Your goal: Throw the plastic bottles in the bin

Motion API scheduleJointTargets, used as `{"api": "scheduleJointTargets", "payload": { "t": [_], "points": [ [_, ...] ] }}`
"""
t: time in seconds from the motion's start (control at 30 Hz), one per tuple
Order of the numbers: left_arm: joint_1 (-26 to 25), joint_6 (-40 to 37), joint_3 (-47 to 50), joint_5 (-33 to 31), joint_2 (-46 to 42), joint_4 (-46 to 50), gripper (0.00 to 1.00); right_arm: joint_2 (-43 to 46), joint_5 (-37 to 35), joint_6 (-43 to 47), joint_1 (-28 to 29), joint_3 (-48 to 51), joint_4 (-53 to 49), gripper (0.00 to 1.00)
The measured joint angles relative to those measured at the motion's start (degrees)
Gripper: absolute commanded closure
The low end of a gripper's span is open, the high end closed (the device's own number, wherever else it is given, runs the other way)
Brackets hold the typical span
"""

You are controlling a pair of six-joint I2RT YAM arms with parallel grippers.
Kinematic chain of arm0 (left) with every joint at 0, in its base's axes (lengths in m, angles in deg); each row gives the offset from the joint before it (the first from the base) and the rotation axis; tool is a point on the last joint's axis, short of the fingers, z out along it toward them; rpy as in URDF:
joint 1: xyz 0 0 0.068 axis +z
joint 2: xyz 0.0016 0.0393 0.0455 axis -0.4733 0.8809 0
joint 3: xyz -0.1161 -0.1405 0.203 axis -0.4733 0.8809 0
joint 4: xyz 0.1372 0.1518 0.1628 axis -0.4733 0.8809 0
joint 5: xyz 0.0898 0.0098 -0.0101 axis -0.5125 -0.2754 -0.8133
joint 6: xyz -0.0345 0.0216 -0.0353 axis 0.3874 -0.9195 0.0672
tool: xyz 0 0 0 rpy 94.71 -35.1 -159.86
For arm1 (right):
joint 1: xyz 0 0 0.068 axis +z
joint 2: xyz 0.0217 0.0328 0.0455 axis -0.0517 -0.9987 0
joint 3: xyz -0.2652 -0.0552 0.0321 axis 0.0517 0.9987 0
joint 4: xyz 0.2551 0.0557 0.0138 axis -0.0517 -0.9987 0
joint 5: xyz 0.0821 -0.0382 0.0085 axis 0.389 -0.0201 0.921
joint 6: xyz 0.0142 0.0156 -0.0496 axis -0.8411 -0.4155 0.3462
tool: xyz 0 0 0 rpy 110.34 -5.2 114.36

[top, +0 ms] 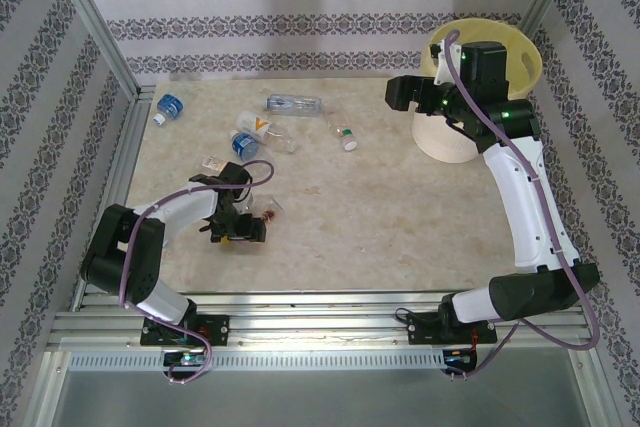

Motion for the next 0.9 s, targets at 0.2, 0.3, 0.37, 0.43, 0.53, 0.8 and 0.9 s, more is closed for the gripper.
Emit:
{"api": "scheduleJointTargets", "payload": {
  "t": [0.2, 0.3, 0.37, 0.43, 0.53, 0.8, 0.9],
  "points": [
    [-0.11, -0.74, -0.07, -0.94, 0.15, 0.28, 0.37, 0.63, 0.0, -0.02, 0.0, 0.5, 0.0, 0.02],
    [-0.13, -1.22, -0.07, -0.59, 0.17, 0.07, 0.4, 0.87, 0.0, -0.02, 0.0, 0.85, 0.0, 0.02],
    [-0.59, -1.29, -0.04, 0.35, 0.13, -0.72, 0.39, 0.92, 0.0, 0.0, 0.0, 1.01, 0.0, 0.02],
    [-1.29, -1.42, 0.11, 1.62, -0.24, -1.62, 0.38, 0.96, 0.0, -0.02, 0.0, 1.07, 0.0, 0.02],
    [-2.56, -1.44, 0.92, 3.67, -2.1, -3.19, 0.38, 1.01, -0.02, -0.02, 0.24, 1.09, 0.02, 0.02],
    [-3.93, -1.4, 2.56, 5.49, -4.37, -4.39, 0.3, 1.16, 0.0, -0.24, 0.37, 1.31, 0.02, 0.02],
    [-3.93, -1.44, 2.56, 3.63, -4.37, -4.33, 0.28, 1.16, -0.02, -0.26, 0.37, 1.38, 0.04, 0.02]
  ]
}}
